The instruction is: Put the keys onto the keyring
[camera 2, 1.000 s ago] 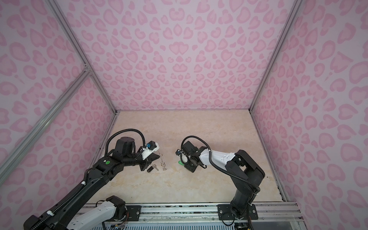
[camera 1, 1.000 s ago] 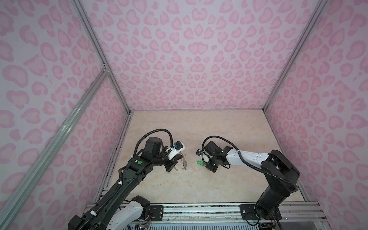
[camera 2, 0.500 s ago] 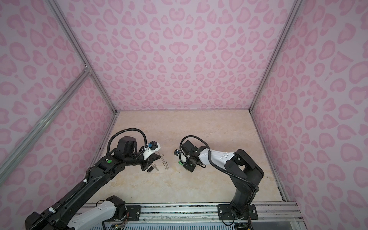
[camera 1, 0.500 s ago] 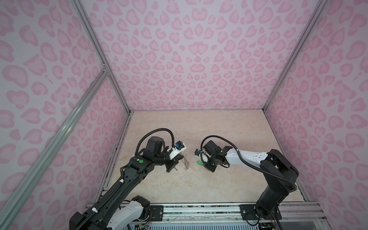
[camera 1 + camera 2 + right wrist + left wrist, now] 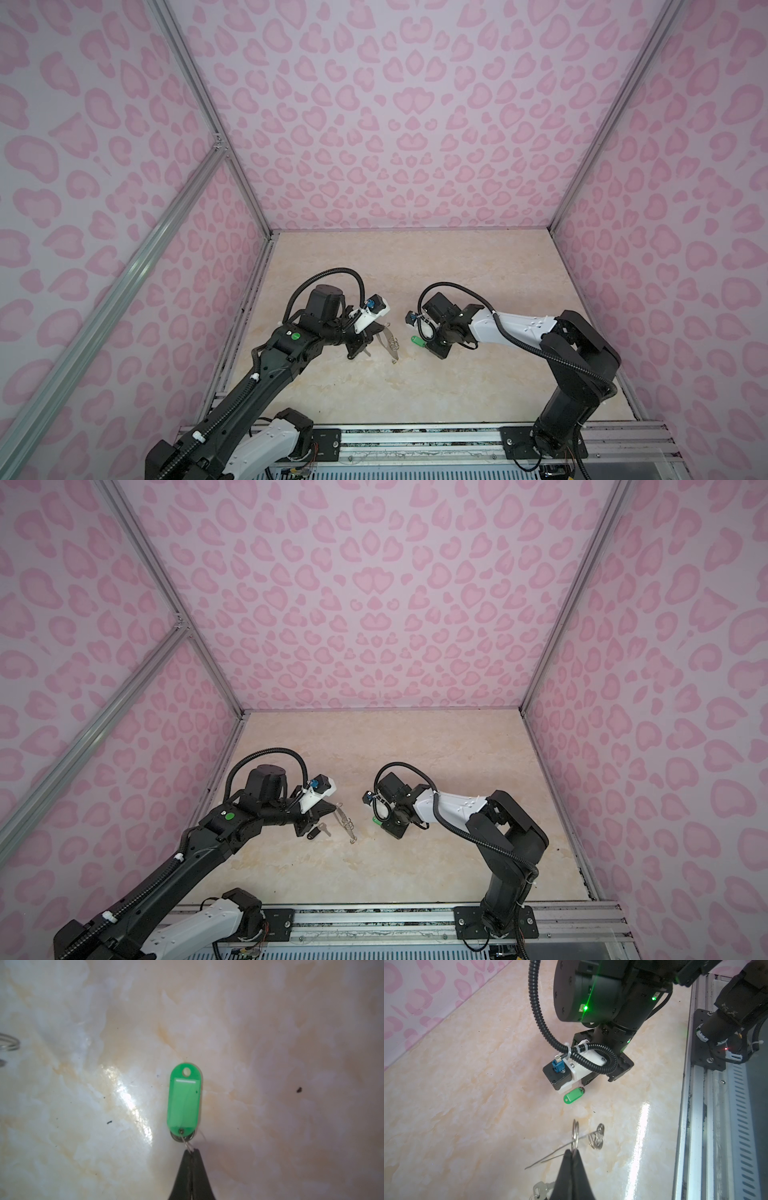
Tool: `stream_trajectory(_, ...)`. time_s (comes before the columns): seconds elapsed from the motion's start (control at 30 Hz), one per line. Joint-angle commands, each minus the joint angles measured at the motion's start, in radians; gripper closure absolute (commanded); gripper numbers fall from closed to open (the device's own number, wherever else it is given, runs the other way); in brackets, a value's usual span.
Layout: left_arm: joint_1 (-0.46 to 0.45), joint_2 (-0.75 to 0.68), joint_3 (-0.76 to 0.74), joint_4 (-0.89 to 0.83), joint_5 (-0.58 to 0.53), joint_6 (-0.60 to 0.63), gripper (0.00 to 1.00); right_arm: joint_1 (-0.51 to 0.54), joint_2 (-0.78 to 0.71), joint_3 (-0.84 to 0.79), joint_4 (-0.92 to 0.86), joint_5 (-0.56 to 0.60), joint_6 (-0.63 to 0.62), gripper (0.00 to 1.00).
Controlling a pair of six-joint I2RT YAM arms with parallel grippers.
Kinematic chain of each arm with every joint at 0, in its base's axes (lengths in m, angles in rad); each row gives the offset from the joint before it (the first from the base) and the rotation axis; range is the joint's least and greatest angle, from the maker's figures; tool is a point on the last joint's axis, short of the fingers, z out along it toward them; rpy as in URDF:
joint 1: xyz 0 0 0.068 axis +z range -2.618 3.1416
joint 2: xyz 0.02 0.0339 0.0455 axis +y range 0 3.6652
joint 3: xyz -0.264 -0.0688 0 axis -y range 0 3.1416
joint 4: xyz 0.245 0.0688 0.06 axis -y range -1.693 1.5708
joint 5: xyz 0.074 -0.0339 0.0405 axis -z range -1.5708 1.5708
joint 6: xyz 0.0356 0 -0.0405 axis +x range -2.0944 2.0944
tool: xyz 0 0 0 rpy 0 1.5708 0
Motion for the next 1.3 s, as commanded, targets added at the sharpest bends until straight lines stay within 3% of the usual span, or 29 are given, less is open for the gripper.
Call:
stream_trajectory(0.0, 0.000, 0.002, 0.015, 0.023, 0.004, 0.011, 0.96, 0.000, 0.011, 0.006, -0.009, -0.004, -0.012, 0.94)
stream_trajectory(0.33, -0.001, 0.001, 0.012, 0.023, 0.004, 0.015, 0.96, 0.006, 0.022, 0.016, -0.019, -0.011, -0.020, 0.88)
stream_trajectory(0.93, -0.004, -0.001, 0.010, 0.023, 0.002, 0.016, 0.97, 0.010, 0.018, 0.019, -0.027, -0.035, -0.030, 1.00)
stream_trajectory(1.27, -0.004, 0.011, 0.020, 0.016, 0.064, 0.051, 0.97, 0.006, -0.193, -0.013, -0.030, -0.050, -0.126, 1.00)
